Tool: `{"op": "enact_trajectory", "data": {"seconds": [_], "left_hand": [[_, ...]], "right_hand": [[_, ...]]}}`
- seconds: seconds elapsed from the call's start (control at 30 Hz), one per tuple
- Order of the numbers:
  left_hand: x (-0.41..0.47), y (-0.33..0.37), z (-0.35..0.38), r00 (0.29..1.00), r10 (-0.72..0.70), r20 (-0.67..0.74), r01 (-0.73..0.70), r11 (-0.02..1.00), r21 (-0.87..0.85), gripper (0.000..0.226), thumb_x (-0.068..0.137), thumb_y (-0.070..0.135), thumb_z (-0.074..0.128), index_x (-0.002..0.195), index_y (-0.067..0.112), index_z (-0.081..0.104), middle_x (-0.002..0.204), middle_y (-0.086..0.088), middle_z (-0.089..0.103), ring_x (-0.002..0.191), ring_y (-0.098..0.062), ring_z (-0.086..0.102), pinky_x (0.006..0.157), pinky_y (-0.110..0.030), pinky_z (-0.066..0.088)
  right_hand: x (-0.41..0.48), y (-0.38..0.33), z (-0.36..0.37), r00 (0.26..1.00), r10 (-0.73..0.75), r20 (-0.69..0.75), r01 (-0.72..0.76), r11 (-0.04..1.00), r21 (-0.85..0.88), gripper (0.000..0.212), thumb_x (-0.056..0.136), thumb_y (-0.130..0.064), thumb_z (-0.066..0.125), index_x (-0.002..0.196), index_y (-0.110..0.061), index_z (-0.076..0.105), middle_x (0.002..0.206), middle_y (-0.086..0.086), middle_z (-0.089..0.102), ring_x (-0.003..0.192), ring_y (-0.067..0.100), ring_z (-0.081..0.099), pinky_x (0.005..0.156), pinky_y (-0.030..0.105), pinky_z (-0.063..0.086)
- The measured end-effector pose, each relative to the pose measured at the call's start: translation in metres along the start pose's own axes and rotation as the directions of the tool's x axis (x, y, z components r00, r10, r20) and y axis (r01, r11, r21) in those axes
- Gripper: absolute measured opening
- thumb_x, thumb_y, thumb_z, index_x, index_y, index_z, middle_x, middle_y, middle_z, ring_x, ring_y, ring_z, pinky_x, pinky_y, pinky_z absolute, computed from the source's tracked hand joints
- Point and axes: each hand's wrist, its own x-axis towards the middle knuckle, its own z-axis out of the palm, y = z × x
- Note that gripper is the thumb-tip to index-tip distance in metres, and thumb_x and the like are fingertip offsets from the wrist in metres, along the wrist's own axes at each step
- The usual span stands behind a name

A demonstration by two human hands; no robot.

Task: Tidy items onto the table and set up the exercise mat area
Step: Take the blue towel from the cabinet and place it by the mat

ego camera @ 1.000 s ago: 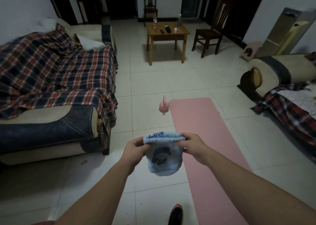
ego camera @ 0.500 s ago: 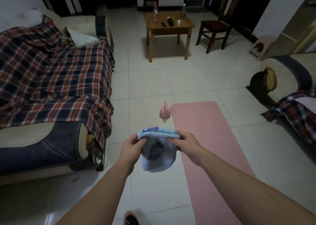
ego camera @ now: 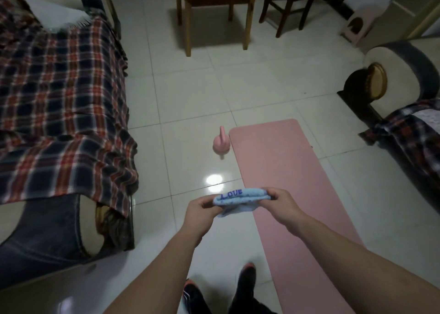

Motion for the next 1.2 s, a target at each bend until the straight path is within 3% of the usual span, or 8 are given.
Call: {"op": "enact_trajectory", "data": {"seconds": [0.23, 0.37, 0.47, 0.63, 0.77, 0.93, 1.1, 1.2], "left_hand": [[0.068, -0.007, 0.025, 0.995, -0.088, -0.057, 0.093, 0.992, 0.089, 0.032, 0.082, -0.003, 0.065, 0.091, 0.027, 0.074, 0.078, 0.018, 0.074, 0.072, 0.008, 0.066, 0.062, -0.006, 0.047], [0.108, -0.036, 0.049, 0.979, -0.187, -0.077, 0.194, 0.977, 0.093, 0.026, 0.078, 0.002, 0.071, 0.089, 0.025, 0.076, 0.081, 0.011, 0.076, 0.071, 0.003, 0.066, 0.059, -0.008, 0.046], [0.145, -0.078, 0.067, 0.968, -0.242, -0.065, 0.247, 0.965, 0.087, 0.023, 0.076, 0.004, 0.074, 0.087, 0.024, 0.076, 0.082, 0.009, 0.076, 0.08, -0.004, 0.069, 0.067, -0.012, 0.048], [0.228, -0.187, 0.091, 0.945, -0.324, -0.049, 0.327, 0.941, 0.081, 0.019, 0.081, 0.001, 0.069, 0.091, 0.016, 0.076, 0.071, 0.003, 0.073, 0.059, 0.0, 0.06, 0.056, -0.018, 0.048], [0.322, -0.286, 0.097, 0.941, -0.338, -0.016, 0.338, 0.938, 0.073, 0.017, 0.083, 0.003, 0.07, 0.083, 0.019, 0.074, 0.066, 0.0, 0.071, 0.057, -0.006, 0.06, 0.053, -0.023, 0.049], [0.413, -0.39, 0.095, 0.946, -0.323, 0.002, 0.311, 0.912, 0.266, 0.014, 0.083, 0.008, 0.068, 0.079, 0.021, 0.07, 0.074, 0.002, 0.071, 0.068, -0.01, 0.062, 0.067, -0.027, 0.051], [0.497, -0.453, 0.097, 0.952, -0.304, -0.045, 0.303, 0.909, 0.286, 0.015, 0.085, 0.01, 0.067, 0.085, 0.025, 0.066, 0.081, 0.004, 0.069, 0.074, -0.012, 0.064, 0.068, -0.025, 0.052], [0.542, -0.471, 0.096, 0.955, -0.288, -0.078, 0.298, 0.929, 0.219, 0.011, 0.085, 0.012, 0.069, 0.09, 0.021, 0.066, 0.088, -0.006, 0.071, 0.082, -0.022, 0.067, 0.08, -0.039, 0.056]], "right_hand": [[0.079, 0.027, -0.01, 0.994, 0.101, 0.045, -0.104, 0.993, 0.052, 0.024, 0.087, 0.003, 0.062, 0.093, -0.017, 0.077, 0.081, -0.009, 0.075, 0.073, 0.0, 0.066, 0.066, 0.011, 0.05], [0.118, 0.06, -0.019, 0.981, 0.165, 0.103, -0.171, 0.984, 0.054, 0.021, 0.084, 0.002, 0.068, 0.092, -0.014, 0.078, 0.091, 0.001, 0.078, 0.08, 0.005, 0.068, 0.073, 0.014, 0.053], [0.153, 0.099, -0.026, 0.967, 0.223, 0.12, -0.231, 0.971, 0.056, 0.023, 0.085, 0.003, 0.066, 0.091, -0.015, 0.078, 0.092, 0.001, 0.078, 0.081, 0.004, 0.069, 0.072, 0.012, 0.051], [0.223, 0.193, -0.028, 0.942, 0.309, 0.13, -0.314, 0.949, 0.024, 0.026, 0.089, 0.006, 0.06, 0.091, -0.012, 0.079, 0.087, 0.0, 0.078, 0.077, 0.006, 0.068, 0.069, 0.015, 0.051], [0.309, 0.284, -0.02, 0.935, 0.321, 0.15, -0.32, 0.947, -0.029, 0.021, 0.09, 0.002, 0.06, 0.094, -0.008, 0.078, 0.092, 0.008, 0.078, 0.083, 0.015, 0.072, 0.073, 0.026, 0.055], [0.418, 0.391, 0.01, 0.932, 0.326, 0.155, -0.302, 0.94, -0.159, 0.017, 0.09, -0.001, 0.063, 0.092, -0.012, 0.076, 0.087, 0.004, 0.077, 0.077, 0.015, 0.069, 0.067, 0.024, 0.054], [0.495, 0.449, 0.042, 0.965, 0.253, 0.074, -0.235, 0.952, -0.199, 0.014, 0.091, -0.003, 0.061, 0.091, -0.013, 0.071, 0.079, 0.002, 0.07, 0.063, 0.005, 0.063, 0.054, 0.014, 0.05], [0.53, 0.464, 0.055, 0.988, 0.15, -0.042, -0.155, 0.971, -0.181, 0.018, 0.089, -0.003, 0.06, 0.083, -0.017, 0.07, 0.085, 0.009, 0.072, 0.073, 0.016, 0.064, 0.069, 0.028, 0.056]]}}
